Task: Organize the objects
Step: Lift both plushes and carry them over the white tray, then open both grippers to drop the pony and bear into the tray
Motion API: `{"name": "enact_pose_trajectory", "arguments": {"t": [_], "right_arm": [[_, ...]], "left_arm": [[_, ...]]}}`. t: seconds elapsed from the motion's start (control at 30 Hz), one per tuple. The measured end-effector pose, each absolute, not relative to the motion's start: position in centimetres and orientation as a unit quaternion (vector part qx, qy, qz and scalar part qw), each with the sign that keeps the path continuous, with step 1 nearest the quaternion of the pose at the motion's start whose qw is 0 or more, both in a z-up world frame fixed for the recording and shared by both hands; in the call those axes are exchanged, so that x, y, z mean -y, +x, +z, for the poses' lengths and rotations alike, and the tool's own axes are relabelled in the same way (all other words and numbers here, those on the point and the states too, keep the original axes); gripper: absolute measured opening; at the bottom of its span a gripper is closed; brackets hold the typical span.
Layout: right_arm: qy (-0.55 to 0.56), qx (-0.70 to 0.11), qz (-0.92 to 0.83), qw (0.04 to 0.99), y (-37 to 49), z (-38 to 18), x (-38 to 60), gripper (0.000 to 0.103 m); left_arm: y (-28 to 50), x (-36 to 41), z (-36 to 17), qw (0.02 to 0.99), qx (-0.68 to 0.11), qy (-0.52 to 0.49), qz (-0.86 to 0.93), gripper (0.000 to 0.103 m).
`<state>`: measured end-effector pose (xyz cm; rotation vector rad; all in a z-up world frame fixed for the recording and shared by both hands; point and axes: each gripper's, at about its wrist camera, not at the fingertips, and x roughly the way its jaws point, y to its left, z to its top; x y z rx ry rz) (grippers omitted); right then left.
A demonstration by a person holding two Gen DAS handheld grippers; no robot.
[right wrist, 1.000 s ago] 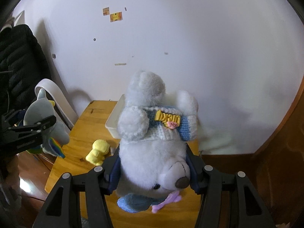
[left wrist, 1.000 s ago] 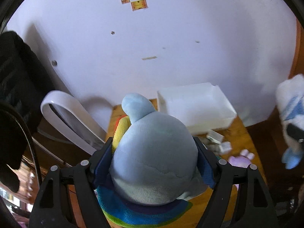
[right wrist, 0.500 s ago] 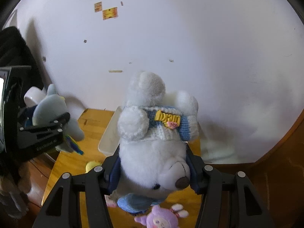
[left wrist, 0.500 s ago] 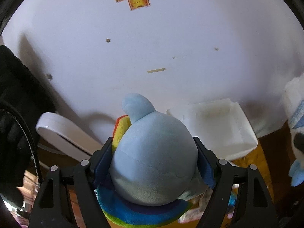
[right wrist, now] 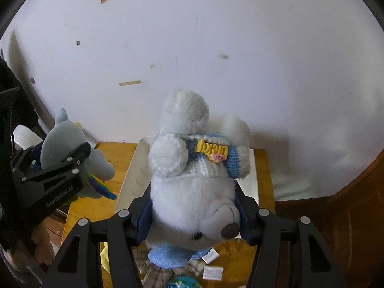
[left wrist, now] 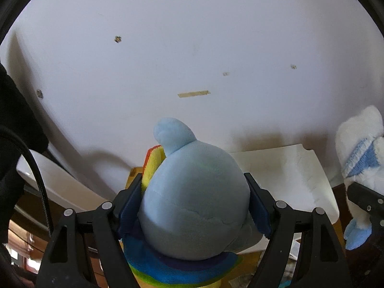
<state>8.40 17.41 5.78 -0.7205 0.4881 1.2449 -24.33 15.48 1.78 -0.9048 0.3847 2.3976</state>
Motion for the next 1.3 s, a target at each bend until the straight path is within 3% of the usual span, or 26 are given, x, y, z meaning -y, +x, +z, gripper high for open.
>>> {"name": "enact_pose_trajectory", "arguments": {"t": [0.57, 0.97, 1.3], "right_arm": [[-0.353, -0.239, 0.546, 0.721, 10.4, 1.1, -23.3, 0.059], [-0.364, -0.272, 0.542, 0.707, 11.1, -2.1, -24.0, 0.061], [-0.373, -0.27, 0.547, 0.699, 11.4, -3.2, -22.8, 0.064]], "left_arm": [[-26.4, -19.1, -4.1, 0.302, -0.116, -0.393, 0.861, 0.081], [-28.2, -20.4, -7.2, 0.309, -0.134, -0.422, 0.842, 0.082], [-29.1, -20.5, -9.0, 0.34, -0.105, -0.467, 0.81, 0.085]]}}
